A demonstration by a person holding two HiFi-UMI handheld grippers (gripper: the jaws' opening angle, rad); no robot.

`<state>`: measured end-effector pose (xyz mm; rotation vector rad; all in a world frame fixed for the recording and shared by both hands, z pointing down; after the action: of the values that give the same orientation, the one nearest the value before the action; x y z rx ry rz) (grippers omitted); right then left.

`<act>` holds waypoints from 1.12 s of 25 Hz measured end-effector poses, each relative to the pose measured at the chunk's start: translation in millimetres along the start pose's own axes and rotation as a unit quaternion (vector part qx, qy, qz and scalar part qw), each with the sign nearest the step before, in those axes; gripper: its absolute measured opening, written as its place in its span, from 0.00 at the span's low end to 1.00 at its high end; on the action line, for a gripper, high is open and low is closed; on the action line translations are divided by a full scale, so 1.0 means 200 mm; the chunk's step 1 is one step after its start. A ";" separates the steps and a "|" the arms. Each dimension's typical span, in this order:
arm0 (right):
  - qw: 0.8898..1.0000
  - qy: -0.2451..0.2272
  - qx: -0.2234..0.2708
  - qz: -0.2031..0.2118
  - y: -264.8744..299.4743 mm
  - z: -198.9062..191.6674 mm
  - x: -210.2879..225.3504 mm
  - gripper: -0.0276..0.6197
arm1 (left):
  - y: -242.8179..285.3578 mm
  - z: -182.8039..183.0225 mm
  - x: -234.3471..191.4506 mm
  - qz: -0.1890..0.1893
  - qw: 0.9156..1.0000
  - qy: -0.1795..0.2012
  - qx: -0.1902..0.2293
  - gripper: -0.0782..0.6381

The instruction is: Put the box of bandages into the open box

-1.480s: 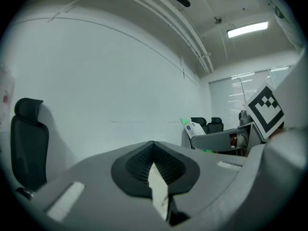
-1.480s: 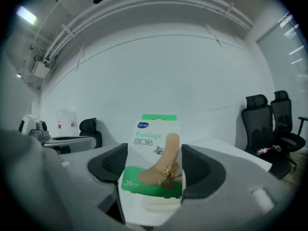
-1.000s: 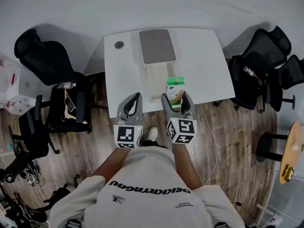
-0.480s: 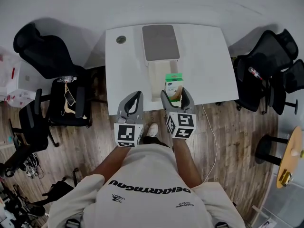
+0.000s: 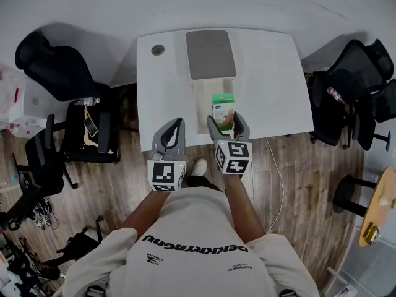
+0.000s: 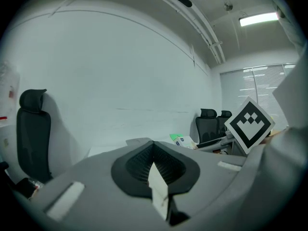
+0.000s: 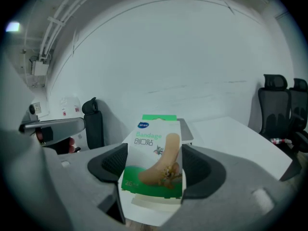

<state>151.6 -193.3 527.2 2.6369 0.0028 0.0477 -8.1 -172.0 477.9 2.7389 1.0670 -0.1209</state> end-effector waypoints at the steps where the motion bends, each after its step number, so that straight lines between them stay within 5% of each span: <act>1: 1.000 -0.001 -0.004 0.001 0.02 0.00 0.00 0.58 | 0.01 0.00 -0.01 0.001 1.000 -0.001 0.000 0.11; 28: 0.995 -0.021 -0.094 0.004 0.38 -0.18 0.03 0.58 | 0.09 -0.07 -0.06 0.020 1.000 -0.010 -0.015 0.11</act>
<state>156.6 -242.3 596.0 2.4489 -0.0239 -0.0042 -3.6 -190.0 496.6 2.7241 0.9996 -0.1248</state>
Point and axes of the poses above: the fingertips, and each gripper's own axes: y forward along the fingers, x to its right, z out of its top, the point moved 5 cm from there along -y, backward along the fingers, and after that the axes turned 15 degrees about -z, right-handed, at the moved point
